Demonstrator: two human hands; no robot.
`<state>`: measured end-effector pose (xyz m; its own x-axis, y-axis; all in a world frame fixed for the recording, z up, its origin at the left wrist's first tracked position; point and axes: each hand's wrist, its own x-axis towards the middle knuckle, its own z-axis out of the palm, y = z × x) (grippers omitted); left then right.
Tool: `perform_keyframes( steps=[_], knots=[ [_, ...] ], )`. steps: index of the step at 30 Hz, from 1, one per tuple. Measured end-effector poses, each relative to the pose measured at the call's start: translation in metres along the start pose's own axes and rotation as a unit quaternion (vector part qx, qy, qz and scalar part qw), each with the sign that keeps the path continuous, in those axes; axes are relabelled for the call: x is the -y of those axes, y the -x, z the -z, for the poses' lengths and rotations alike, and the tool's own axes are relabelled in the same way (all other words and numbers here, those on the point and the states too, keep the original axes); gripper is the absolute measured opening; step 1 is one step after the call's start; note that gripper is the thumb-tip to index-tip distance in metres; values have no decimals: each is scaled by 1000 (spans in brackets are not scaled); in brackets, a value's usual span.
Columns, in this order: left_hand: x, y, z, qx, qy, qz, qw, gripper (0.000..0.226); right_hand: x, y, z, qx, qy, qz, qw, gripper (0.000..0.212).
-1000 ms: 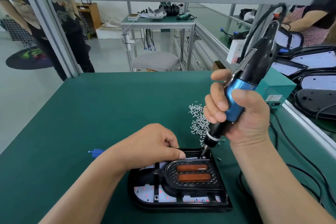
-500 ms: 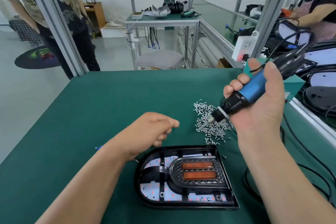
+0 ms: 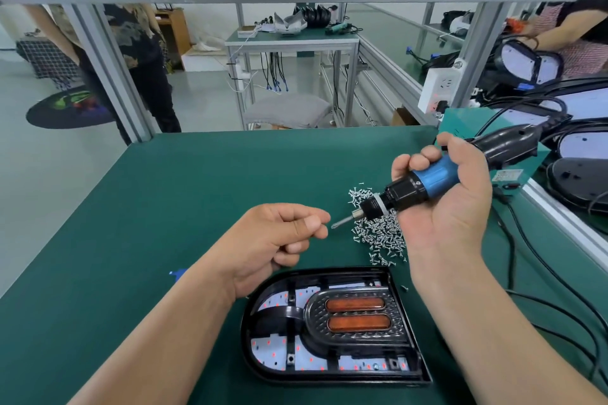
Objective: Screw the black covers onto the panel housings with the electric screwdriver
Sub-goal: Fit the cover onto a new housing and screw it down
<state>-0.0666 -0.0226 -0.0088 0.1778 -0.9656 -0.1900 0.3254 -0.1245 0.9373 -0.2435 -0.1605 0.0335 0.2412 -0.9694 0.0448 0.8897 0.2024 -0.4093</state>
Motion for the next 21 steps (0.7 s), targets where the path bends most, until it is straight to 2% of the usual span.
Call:
perform_keyframes(
  steps=[5, 11, 21],
  knots=[
    [-2, 1, 4, 32, 2, -5, 999, 17, -2, 5, -2, 23, 3, 13, 1000, 15],
    [1, 0, 1, 38, -43, 1, 998, 19, -2, 6, -2, 32, 10, 21, 999, 10],
    [2, 0, 3, 38, -45, 0, 998, 19, -3, 5, -1, 39, 16, 18, 999, 8]
  ],
)
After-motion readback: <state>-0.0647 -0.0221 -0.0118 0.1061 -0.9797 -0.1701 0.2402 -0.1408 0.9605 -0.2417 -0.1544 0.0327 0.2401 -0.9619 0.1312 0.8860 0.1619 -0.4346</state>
